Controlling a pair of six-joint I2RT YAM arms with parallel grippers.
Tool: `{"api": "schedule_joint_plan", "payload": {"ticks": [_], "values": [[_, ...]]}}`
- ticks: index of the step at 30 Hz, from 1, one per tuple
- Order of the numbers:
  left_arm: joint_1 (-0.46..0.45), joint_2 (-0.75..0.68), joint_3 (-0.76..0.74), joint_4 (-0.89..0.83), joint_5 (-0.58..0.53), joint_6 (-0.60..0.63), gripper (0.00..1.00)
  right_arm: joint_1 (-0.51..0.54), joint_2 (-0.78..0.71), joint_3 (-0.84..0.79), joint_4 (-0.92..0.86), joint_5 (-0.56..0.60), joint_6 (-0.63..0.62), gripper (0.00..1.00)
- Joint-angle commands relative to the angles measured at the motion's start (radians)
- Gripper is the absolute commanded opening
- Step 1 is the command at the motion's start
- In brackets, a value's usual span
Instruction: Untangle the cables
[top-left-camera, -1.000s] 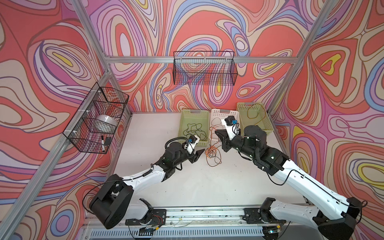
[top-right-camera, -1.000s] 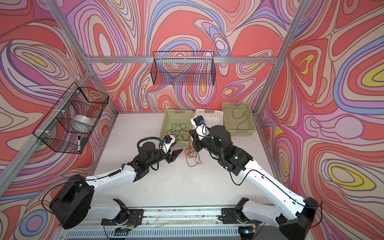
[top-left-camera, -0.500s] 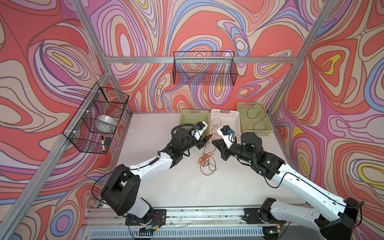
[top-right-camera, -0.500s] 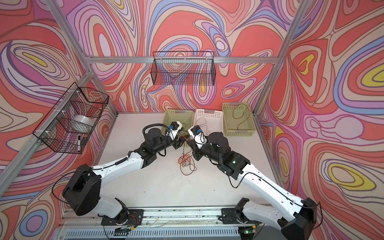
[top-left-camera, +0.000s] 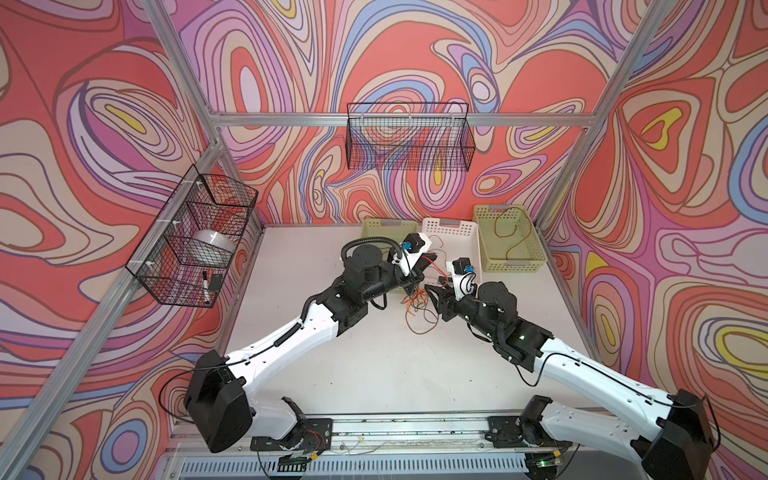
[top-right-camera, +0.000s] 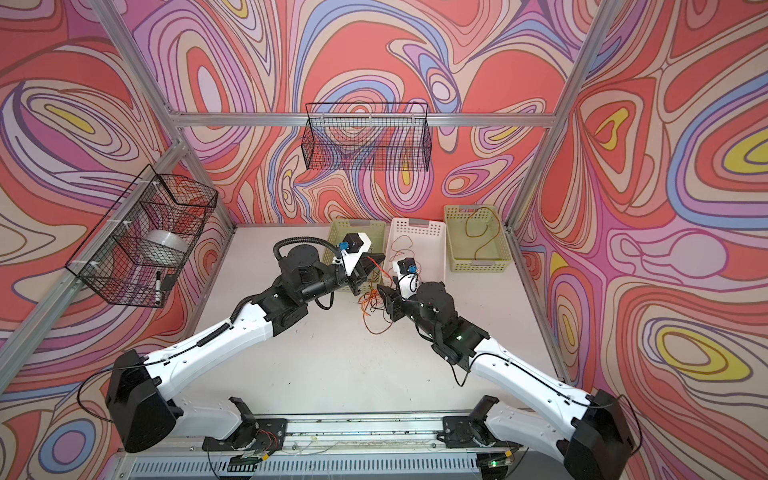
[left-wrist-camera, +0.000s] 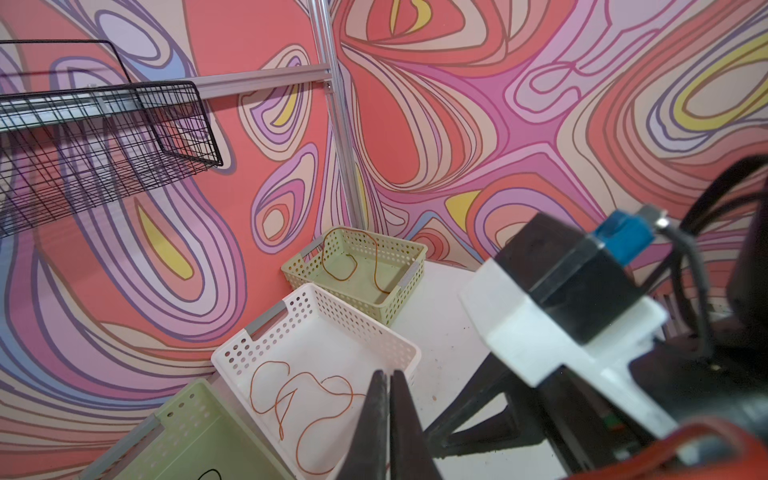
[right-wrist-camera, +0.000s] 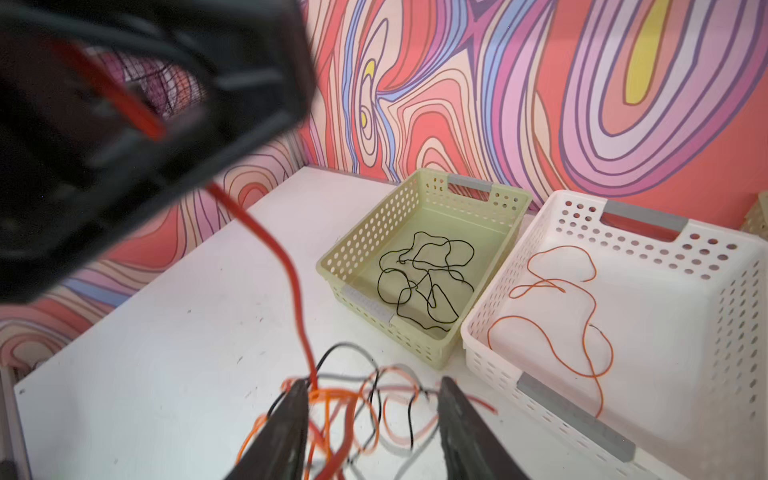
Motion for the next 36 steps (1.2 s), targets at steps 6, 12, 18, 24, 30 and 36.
{"api": "schedule_joint_plan", "payload": {"ticks": [6, 12, 18, 24, 30, 36], "values": [[-0.013, -0.022, 0.077, -0.044, 0.011, -0.114, 0.0, 0.002, 0.142, -0.038, 0.274, 0.066, 0.14, 0.39], [-0.013, -0.036, 0.159, -0.114, -0.012, -0.076, 0.0, 0.002, 0.256, -0.053, 0.208, 0.03, 0.159, 0.12], [-0.013, -0.042, 0.226, -0.205, -0.087, 0.057, 0.0, 0.002, 0.303, -0.097, 0.21, 0.05, 0.167, 0.12], [-0.01, -0.036, 0.325, -0.311, -0.135, 0.156, 0.0, 0.001, 0.348, -0.126, 0.202, 0.057, 0.179, 0.11], [0.033, -0.032, 0.406, -0.356, -0.145, 0.161, 0.0, -0.001, 0.387, -0.174, 0.244, 0.053, 0.199, 0.13], [0.06, 0.014, 0.56, -0.407, -0.11, 0.132, 0.0, -0.001, 0.451, -0.169, 0.258, -0.022, 0.208, 0.15]]}}
